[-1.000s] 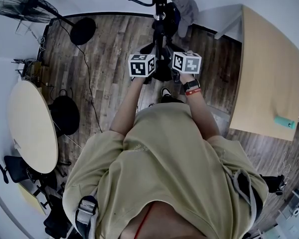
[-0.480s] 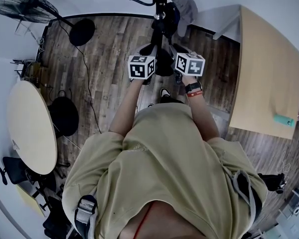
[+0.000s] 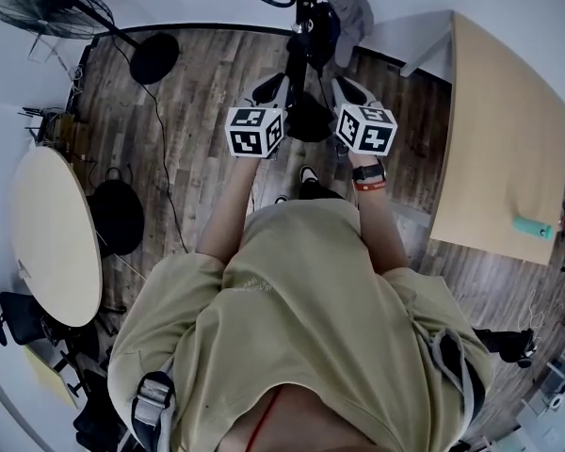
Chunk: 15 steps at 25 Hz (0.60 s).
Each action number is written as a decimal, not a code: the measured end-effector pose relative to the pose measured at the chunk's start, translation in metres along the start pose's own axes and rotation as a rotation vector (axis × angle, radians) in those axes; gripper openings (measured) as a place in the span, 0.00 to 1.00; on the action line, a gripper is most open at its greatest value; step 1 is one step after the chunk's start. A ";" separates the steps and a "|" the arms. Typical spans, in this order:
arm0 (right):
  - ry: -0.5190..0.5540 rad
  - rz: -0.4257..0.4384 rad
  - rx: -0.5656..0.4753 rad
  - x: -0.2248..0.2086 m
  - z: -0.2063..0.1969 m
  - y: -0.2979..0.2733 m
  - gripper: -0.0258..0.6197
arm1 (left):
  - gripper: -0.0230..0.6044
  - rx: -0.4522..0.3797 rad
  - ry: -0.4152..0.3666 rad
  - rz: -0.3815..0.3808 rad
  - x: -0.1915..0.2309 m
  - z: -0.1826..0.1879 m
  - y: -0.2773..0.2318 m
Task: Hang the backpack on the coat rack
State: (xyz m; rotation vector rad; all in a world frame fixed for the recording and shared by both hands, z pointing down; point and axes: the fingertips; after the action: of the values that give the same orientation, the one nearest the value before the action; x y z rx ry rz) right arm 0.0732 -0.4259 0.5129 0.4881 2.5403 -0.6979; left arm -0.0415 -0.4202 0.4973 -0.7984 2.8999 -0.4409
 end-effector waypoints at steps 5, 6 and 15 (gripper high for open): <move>0.021 -0.002 -0.079 0.009 0.015 0.022 0.09 | 0.10 -0.058 -0.063 0.048 0.003 0.015 0.022; 0.034 -0.006 -0.096 0.012 0.018 0.026 0.09 | 0.10 -0.065 -0.079 0.056 0.003 0.017 0.025; 0.165 -0.042 -0.217 0.020 0.022 0.050 0.06 | 0.08 -0.144 -0.119 0.102 -0.001 0.030 0.043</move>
State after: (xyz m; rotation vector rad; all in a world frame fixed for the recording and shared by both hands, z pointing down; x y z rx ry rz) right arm 0.0859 -0.3931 0.4666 0.4341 2.7471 -0.4037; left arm -0.0564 -0.3922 0.4554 -0.6653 2.8696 -0.1701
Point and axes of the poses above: the fingertips, and each gripper's own axes: y backward along the fingers, x to its left, z out of its top, and after that the axes turned 15 degrees about -y, right-handed
